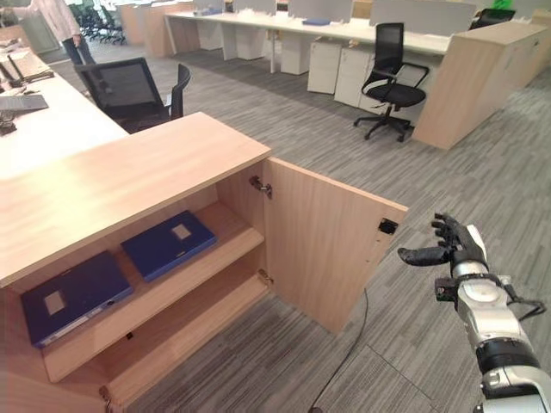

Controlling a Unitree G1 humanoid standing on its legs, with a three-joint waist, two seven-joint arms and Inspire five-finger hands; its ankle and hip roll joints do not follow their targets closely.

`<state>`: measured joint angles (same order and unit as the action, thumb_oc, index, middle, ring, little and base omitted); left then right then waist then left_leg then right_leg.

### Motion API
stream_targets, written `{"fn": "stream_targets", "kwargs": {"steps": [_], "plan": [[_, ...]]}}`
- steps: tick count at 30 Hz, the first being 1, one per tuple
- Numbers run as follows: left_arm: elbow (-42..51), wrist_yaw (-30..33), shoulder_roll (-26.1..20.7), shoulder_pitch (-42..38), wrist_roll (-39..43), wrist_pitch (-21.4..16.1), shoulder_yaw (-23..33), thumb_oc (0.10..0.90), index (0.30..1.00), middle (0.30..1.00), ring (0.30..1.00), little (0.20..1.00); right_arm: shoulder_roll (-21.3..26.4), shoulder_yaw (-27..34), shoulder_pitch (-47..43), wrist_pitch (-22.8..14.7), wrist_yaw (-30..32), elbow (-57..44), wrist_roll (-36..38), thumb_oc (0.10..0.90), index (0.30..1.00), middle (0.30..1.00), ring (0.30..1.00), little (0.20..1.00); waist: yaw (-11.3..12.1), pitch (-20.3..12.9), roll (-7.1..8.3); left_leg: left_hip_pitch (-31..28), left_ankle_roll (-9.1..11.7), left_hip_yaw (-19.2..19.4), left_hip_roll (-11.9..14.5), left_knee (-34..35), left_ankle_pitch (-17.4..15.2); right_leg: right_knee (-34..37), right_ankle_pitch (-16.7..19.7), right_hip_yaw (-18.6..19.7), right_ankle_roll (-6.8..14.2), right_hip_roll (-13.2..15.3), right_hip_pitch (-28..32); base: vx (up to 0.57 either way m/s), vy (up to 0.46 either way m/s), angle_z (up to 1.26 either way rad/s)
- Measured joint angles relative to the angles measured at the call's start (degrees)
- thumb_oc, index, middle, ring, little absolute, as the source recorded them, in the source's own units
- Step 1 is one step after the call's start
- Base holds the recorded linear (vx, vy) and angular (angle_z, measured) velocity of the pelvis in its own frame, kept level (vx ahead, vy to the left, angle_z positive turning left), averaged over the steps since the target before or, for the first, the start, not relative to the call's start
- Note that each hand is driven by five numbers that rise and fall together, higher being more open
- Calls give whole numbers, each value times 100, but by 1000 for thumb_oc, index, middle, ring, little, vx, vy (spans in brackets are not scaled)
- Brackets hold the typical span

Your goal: Put the empty folder in the office cabinet

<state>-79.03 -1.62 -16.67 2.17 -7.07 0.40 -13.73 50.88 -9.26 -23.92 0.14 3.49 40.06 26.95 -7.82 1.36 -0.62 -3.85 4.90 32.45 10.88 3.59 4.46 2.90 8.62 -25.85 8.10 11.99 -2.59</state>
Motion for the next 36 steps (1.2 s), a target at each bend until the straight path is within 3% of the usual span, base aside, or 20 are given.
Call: {"fn": "stream_targets", "kwargs": {"steps": [7, 17, 23, 26, 27, 30, 32, 34, 36], "plan": [[136, 10, -36, -108, 51, -48, -5, 800, 900, 900, 900, 900, 118, -196, -905, -26, -49, 811, 379, 800, 900, 900, 900, 900, 220, 208, -59, 171, 17, -178, 8, -13, 47, 116, -3, -170, -13, -34, 6, 22, -34, 11], [464, -10, -43, -102, 476, -47, -117, 800, 900, 900, 900, 900, 164, -784, -2366, 90, -252, 2315, 575, 800, 900, 900, 900, 900, 313, 482, -262, 190, 16, -321, 2, -8, 45, 123, 2, -201, -52, -28, 15, 1, 0, 0], [530, -4, -64, -64, 625, -39, -190, 800, 900, 900, 900, 900, 204, -1360, -2509, 189, -359, 2173, 244, 800, 900, 900, 900, 900, 263, 487, -274, 173, 16, -325, 18, 0, 46, 151, 18, -174, -74, -57, 15, -8, 4, -3], [616, -23, -79, 61, 639, -33, -185, 800, 900, 900, 900, 900, 572, -2006, -2310, 441, -649, 1254, 59, 800, 900, 900, 900, 900, 136, 491, -267, 150, 50, -318, 58, 68, 69, 196, 52, -153, -114, -115, 15, -14, 16, -8], [891, -94, -143, 242, 618, -11, -194, 800, 900, 900, 900, 900, 1163, -2741, -2072, 606, -896, 236, 55, 800, 900, 900, 900, 900, 93, 494, -261, 88, 91, -303, 83, 102, 96, 198, 54, -136, -119, -163, 33, -2, 24, -9], [961, -239, -202, 429, 613, -23, -172, 800, 900, 900, 900, 900, 1679, -3292, -1852, 729, -1605, -965, 113, 800, 900, 900, 900, 900, -16, 487, -237, -49, 115, -316, 182, 103, 111, 203, 30, -132, -119, -251, 181, 1, 12, -10], [927, -309, -236, 393, 491, -18, -174, 800, 900, 900, 900, 900, 1792, -3664, -1863, 754, -2320, -1852, 190, 800, 900, 900, 900, 900, -54, 466, -206, -123, 166, -349, 276, 106, 136, 206, -31, -109, -126, -316, 215, 5, 10, -18], [923, -336, -244, 327, 330, -9, -167, 800, 900, 900, 900, 900, 1999, -4112, -1951, 832, -2475, -2588, 368, 800, 900, 900, 900, 900, -49, 461, -204, -115, 217, -390, 323, 127, 164, 207, -23, -109, -141, -356, 219, 1, -15, 3], [836, -374, -227, 249, 140, -11, -74, 800, 900, 900, 900, 900, 2179, -4880, -2167, 1145, -2718, -3689, 468, 800, 900, 900, 900, 900, 37, 302, -225, -48, 251, -482, 403, 129, 155, 205, -39, -149, -215, -431, 200, 1, -16, 13]]}}
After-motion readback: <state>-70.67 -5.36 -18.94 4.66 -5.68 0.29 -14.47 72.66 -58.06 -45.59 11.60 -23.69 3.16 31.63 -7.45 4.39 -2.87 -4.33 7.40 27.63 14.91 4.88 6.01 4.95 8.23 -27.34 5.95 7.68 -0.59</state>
